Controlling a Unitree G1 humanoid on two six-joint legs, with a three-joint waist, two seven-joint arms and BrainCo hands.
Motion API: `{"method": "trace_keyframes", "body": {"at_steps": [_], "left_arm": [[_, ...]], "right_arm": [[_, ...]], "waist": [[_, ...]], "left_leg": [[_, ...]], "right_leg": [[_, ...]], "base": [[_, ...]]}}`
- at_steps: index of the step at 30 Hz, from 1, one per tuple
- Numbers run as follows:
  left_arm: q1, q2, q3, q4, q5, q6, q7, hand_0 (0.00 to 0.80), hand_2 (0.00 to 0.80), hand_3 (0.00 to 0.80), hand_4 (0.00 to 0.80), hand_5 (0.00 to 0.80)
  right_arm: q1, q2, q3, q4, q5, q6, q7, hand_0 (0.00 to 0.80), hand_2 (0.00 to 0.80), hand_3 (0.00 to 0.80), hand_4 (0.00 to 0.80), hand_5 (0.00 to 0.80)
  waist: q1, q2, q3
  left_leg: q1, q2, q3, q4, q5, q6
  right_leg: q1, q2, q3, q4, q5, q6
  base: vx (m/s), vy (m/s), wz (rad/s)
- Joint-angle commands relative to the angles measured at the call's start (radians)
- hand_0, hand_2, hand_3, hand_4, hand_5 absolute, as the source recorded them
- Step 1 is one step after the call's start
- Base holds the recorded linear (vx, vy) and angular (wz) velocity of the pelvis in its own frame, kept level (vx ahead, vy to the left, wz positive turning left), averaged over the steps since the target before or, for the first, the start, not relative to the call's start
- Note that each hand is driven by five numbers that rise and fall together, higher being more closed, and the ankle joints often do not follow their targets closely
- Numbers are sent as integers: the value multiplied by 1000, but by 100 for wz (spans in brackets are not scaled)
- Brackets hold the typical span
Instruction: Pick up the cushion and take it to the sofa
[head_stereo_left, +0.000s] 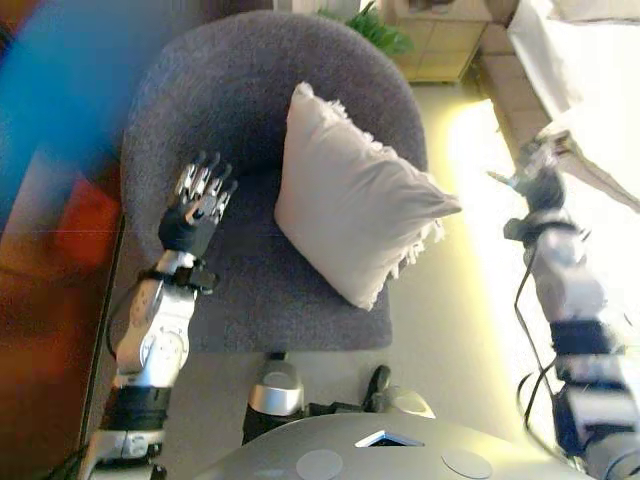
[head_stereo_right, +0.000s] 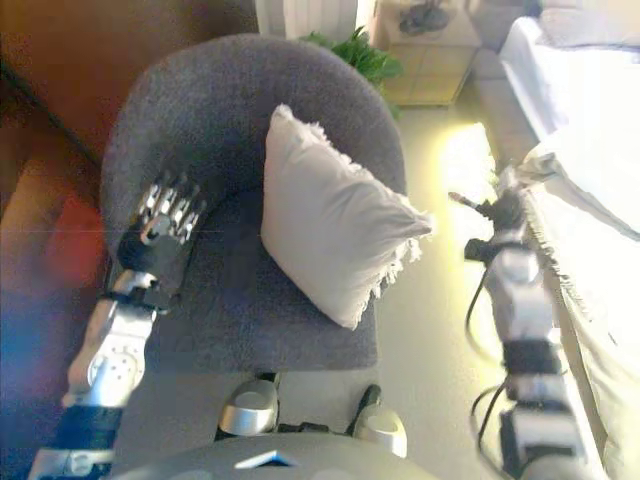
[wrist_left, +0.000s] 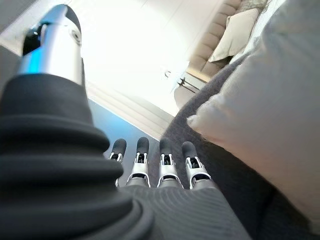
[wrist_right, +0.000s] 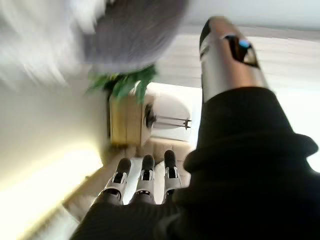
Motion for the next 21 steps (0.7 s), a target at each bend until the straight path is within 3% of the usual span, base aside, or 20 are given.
{"method": "trace_keyframes", "body": {"at_steps": [1, 4, 6, 9, 14, 16, 21], "left_arm": [[40, -19, 54, 4, 74, -110, -29, 0, 0, 0, 0, 0], [106, -25, 54, 25, 168, -167, -48, 0, 0, 0, 0, 0], [124, -24, 51, 34, 140, -147, -46, 0, 0, 0, 0, 0], [162, -45, 34, 74, 88, -141, -48, 0, 0, 0, 0, 0], [138, -66, -42, 110, 66, -212, 0, 0, 0, 0, 0, 0], [121, -67, -70, 109, 67, -216, 24, 0, 0, 0, 0, 0], [104, -50, -99, 108, 68, -213, 56, 0, 0, 0, 0, 0]], "right_arm": [[86, 70, -1, -65, 129, -124, 150, 0, 0, 0, 0, 0], [206, 135, 32, -42, 227, -132, 255, 0, 0, 0, 0, 0], [233, 142, 43, -35, 269, -122, 298, 0, 0, 0, 0, 0], [291, 153, 84, -34, 286, -174, 350, 0, 0, 0, 0, 0], [261, 144, 165, -24, 253, -214, 311, 0, 0, 0, 0, 0], [240, 124, 203, -4, 149, -249, 245, 0, 0, 0, 0, 0], [226, 97, 242, 2, 139, -260, 208, 0, 0, 0, 0, 0]], "waist": [[-32, 1, -64], [-51, 1, -81], [-53, 4, -86], [-59, 13, -87], [-58, 26, -78], [-55, 28, -78], [-51, 29, -79]], "left_leg": [[15, -5, 61, 44, -85, 66], [22, -7, 76, 34, -81, 62], [24, -7, 80, 26, -77, 60], [20, -6, 89, -6, -55, 56], [-8, -19, 86, -35, -33, 50], [-13, -24, 83, -35, -31, 52], [-20, -26, 82, -28, -31, 51]], "right_leg": [[-27, -5, -6, 87, -77, 3], [-26, 3, 0, 76, -74, 1], [-24, 6, -2, 68, -71, 1], [-30, 12, -4, 58, -66, 1], [-59, 23, -10, 29, -47, -1], [-61, 24, -14, 26, -46, -2], [-64, 24, -19, 34, -49, -4]], "base": [[-57, 45, -18], [-68, 35, -10], [-60, 22, -13], [-111, 34, -12], [-147, 38, 1], [-74, 28, 1], [-17, 5, 0]]}}
